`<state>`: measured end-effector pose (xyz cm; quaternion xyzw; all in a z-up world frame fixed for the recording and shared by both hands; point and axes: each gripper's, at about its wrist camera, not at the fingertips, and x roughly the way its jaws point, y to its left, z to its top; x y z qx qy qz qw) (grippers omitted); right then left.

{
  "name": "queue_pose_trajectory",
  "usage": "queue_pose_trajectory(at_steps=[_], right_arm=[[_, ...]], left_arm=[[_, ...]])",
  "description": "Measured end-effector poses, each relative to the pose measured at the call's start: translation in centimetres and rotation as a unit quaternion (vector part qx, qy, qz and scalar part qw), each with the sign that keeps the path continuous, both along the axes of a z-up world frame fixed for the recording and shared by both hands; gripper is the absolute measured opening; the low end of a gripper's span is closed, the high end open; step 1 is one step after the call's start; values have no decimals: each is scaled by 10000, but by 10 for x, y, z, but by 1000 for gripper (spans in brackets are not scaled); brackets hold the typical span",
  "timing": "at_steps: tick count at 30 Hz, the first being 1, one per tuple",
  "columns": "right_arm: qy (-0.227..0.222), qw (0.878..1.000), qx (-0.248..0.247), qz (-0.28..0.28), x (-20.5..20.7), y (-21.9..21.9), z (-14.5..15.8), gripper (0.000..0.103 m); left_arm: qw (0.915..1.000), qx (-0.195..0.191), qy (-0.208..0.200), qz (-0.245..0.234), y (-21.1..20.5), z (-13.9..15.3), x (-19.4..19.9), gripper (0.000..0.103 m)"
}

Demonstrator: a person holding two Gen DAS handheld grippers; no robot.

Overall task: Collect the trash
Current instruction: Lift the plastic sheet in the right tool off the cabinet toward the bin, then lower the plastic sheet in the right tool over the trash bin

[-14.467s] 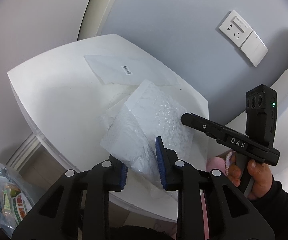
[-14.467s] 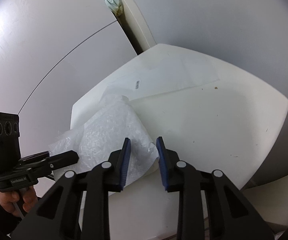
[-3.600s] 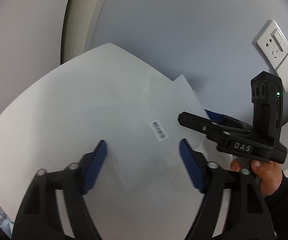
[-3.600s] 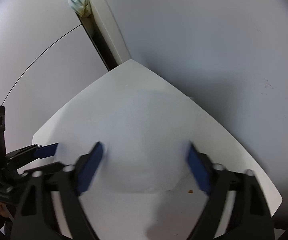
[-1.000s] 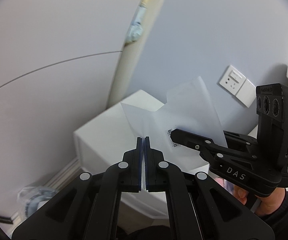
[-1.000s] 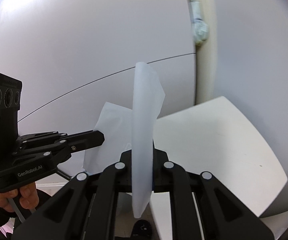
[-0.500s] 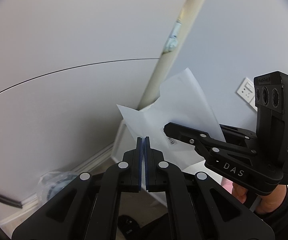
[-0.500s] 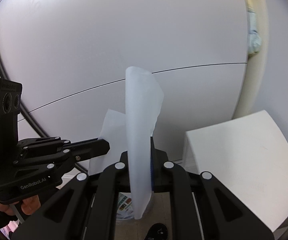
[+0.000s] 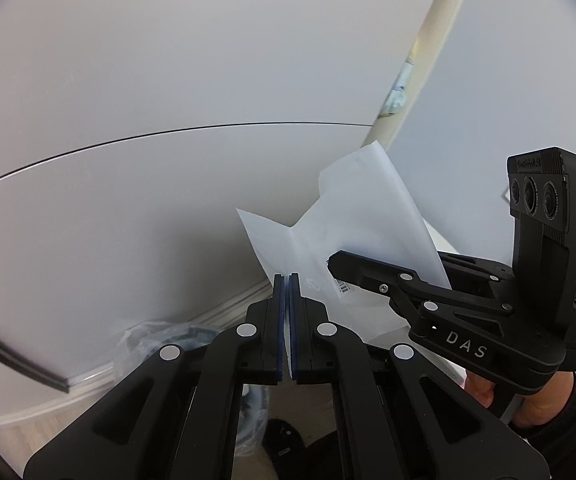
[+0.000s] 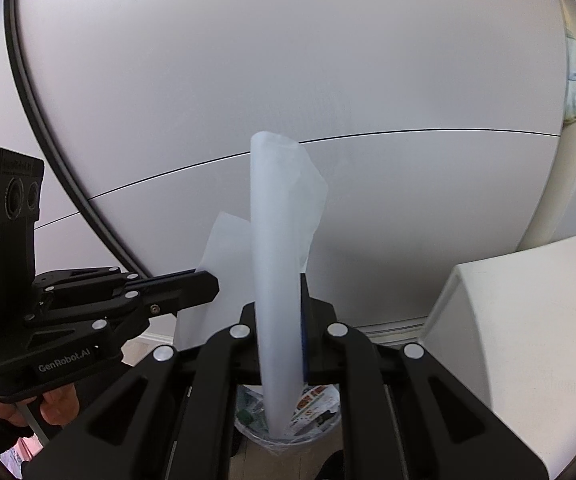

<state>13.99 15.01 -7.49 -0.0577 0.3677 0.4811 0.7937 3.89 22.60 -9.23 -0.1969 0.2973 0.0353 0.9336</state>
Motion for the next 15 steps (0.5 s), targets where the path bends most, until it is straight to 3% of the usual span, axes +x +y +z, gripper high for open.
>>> queue_pose_trajectory(at_steps=[10,15], right_arm=[[199,9994,-89,281,5,32,-26,10],[405,9981,-258,383,-8,53,-58,10]], left_arm=[[9992,-133,201,303,26,-31,-30,1],[9981,-256,344,444,38,-52,-39,1]])
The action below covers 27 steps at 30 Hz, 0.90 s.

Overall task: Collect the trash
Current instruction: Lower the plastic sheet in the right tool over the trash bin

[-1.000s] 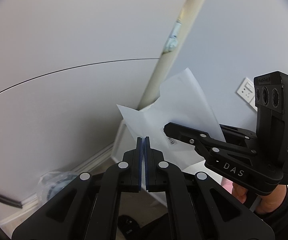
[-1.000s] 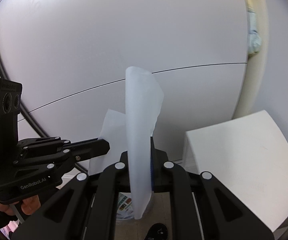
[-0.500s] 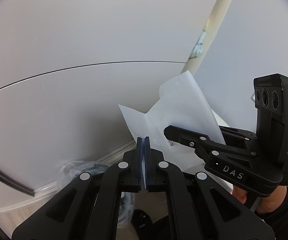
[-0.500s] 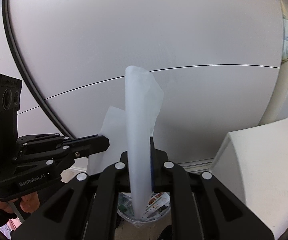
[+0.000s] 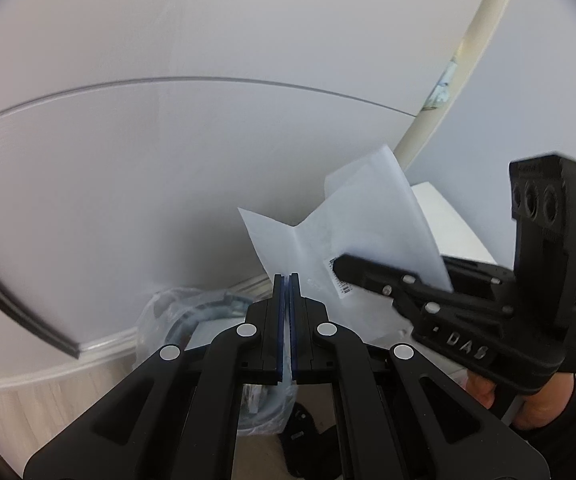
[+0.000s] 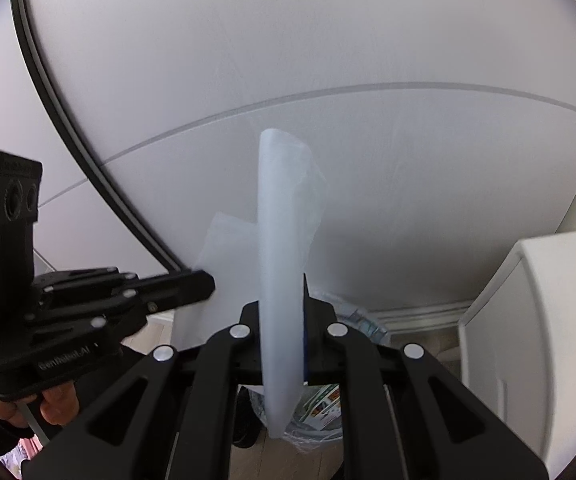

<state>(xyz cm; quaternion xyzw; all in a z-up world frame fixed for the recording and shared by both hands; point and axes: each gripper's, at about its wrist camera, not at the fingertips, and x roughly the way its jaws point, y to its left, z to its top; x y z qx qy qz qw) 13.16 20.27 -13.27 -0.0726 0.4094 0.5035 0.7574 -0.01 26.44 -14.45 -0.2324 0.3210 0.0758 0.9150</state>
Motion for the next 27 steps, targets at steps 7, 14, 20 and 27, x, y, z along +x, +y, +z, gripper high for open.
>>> queue_pose_trajectory(at_steps=[7,14,20,27], right_arm=[[374,9991,-219,18,-15,8,-42,10],[672,9963,-527,72,-18,20,-85,10],[921,9929,-752,80,-20,29,-120,10],[1241,9872,-996,43,-13,34,-160,10]], left_arm=[[9993,-200,326,33,9,-39,5,1],[9973,-410,613,38,18,-78,-3,1],[9942,-558,914,63,28,-110,5,1],[9894,-767,1230,24,35,-150,20,1]])
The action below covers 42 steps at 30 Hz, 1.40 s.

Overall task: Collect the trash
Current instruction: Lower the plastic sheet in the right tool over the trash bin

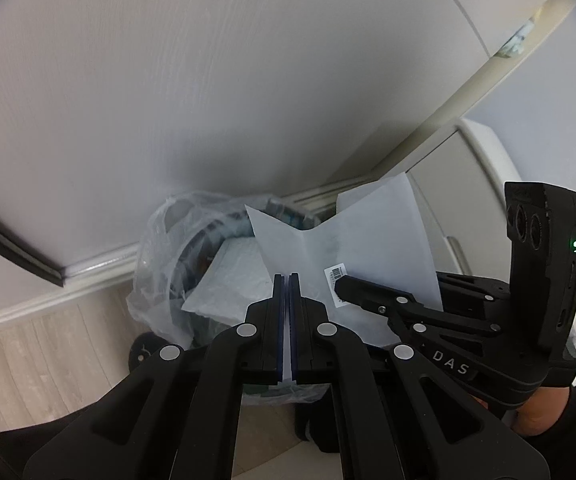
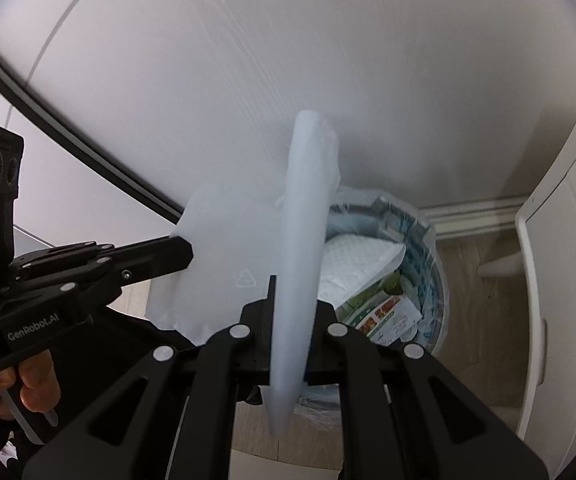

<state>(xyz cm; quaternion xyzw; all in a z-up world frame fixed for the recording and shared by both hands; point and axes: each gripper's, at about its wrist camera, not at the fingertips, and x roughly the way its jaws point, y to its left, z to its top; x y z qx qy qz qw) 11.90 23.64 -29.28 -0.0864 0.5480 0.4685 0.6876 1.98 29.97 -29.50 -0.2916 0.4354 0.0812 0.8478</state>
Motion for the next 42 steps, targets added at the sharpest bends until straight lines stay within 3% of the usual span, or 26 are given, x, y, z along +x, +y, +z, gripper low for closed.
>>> queue_pose_trajectory(at_steps=[15,27,42], right_arm=[[484,9975,-493,-131,20,1,-72,10],[776,9945,-672,-216,32,11,-114,10],[823,9939,-671,-314,26,11,-124,10]], left_arm=[[9982,-288,502,-170,5,-61,35,1],[9948,-536,845,-163,14,-109,43,1],[9926,-654,1006,-198,16,-130,49,1]])
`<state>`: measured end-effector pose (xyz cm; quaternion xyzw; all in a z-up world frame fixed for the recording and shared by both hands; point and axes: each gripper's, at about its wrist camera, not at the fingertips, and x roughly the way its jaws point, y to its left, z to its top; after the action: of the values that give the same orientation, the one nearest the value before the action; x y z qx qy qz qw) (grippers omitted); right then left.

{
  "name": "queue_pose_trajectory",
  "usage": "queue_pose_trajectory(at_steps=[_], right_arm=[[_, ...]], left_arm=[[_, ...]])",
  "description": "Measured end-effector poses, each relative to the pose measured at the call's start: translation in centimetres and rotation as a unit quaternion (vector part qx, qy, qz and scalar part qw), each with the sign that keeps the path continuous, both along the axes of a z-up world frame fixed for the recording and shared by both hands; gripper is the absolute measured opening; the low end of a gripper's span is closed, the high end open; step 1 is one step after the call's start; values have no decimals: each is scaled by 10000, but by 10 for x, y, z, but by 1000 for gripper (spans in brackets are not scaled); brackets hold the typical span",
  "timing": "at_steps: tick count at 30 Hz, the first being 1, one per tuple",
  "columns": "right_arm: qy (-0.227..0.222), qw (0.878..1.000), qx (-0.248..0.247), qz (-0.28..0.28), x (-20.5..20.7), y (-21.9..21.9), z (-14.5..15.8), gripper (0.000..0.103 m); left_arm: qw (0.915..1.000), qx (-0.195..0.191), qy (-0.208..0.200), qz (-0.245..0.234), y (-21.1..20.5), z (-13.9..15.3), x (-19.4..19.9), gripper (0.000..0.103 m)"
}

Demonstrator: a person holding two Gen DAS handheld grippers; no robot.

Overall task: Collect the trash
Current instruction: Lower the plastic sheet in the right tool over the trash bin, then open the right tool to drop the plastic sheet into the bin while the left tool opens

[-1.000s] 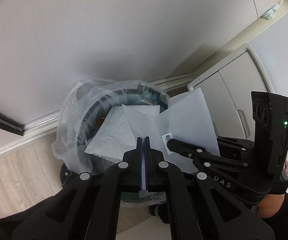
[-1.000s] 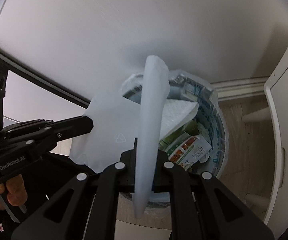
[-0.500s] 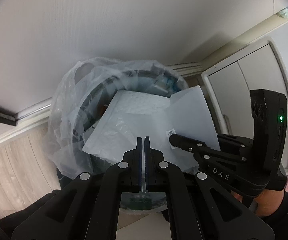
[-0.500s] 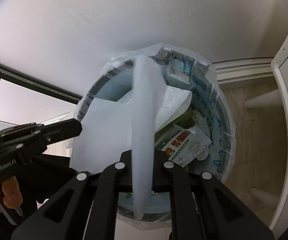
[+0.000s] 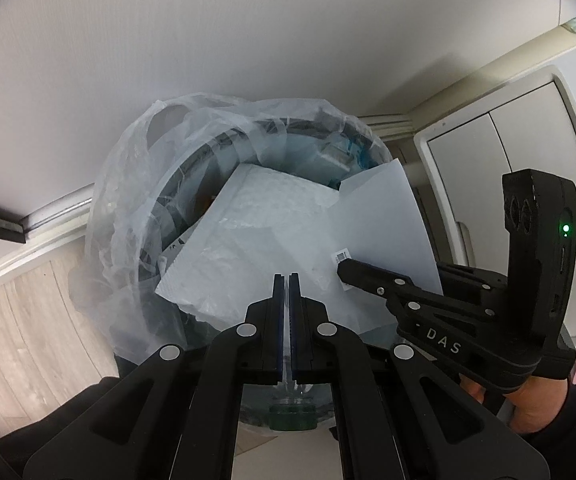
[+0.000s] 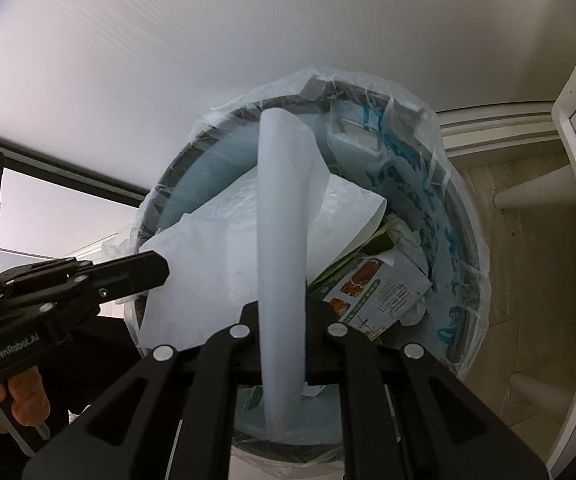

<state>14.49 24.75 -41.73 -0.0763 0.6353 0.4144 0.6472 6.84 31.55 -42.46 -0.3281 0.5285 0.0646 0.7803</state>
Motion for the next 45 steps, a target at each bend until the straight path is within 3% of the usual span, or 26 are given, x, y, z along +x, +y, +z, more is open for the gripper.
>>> queue_pose_trajectory(at_steps=[13,14,17,22,26,30,33,35,39,45], right_arm=[[-536,9983,-226,42,-20,9,25,12],[-552,9982,-236,40,-21,10,27,17],[-655,9975,-264,5,-28,10,34,55],[-758,9968,-263,56,-38,11,46,60],[-889,9955,-316,103,-47,12,54,86],[-1063,9936,-337,171,-50,6,60,88],[-1219,9916,-361,229,-54,2,67,88],[-1323,9901,-375,276,-57,1,71,96],[-1431,9884,-401,319,-60,-2,75,96],[-1568,9858,-500,335,-65,-6,81,96]], left_arm=[[9999,31,-88,36,2,5,-4,1],[9999,50,-111,32,2,7,-5,1],[9998,131,-156,7,3,12,-7,1],[9994,279,-186,22,6,19,-14,2],[9989,385,-201,178,11,26,-19,34],[9978,468,-326,350,18,35,-28,64],[9968,555,-410,408,18,42,-32,76],[9963,599,-416,452,17,45,-34,81],[9962,626,-376,477,15,47,-35,93],[9953,748,-478,391,11,53,-37,97]])
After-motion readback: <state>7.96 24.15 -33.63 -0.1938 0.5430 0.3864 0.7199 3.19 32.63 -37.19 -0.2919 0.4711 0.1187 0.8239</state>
